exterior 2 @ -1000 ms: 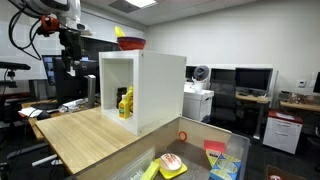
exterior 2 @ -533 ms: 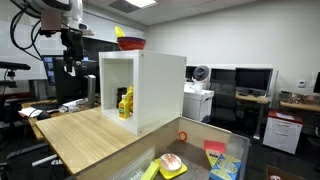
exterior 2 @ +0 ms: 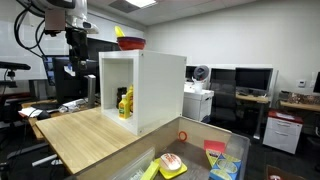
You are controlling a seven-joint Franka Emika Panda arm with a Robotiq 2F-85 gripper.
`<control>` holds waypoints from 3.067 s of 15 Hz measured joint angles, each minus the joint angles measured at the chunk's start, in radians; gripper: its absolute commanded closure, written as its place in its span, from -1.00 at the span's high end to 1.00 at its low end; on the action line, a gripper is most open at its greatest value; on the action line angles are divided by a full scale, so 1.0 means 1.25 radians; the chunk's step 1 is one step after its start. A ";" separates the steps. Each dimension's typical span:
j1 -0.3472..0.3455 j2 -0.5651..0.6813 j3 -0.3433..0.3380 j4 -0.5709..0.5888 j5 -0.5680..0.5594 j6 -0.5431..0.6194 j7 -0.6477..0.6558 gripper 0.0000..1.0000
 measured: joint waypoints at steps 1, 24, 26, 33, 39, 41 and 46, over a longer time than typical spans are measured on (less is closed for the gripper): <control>-0.003 0.000 -0.003 0.000 -0.001 0.004 0.000 1.00; -0.086 0.059 -0.085 0.047 -0.074 0.044 0.000 1.00; -0.091 0.059 -0.094 0.051 -0.075 0.044 0.000 1.00; -0.124 0.074 -0.120 0.085 -0.089 0.044 0.001 1.00; -0.150 0.111 -0.139 0.117 -0.097 0.044 0.007 1.00; -0.152 0.125 -0.146 0.129 -0.099 0.044 0.012 1.00; -0.161 0.142 -0.158 0.144 -0.100 0.041 0.020 1.00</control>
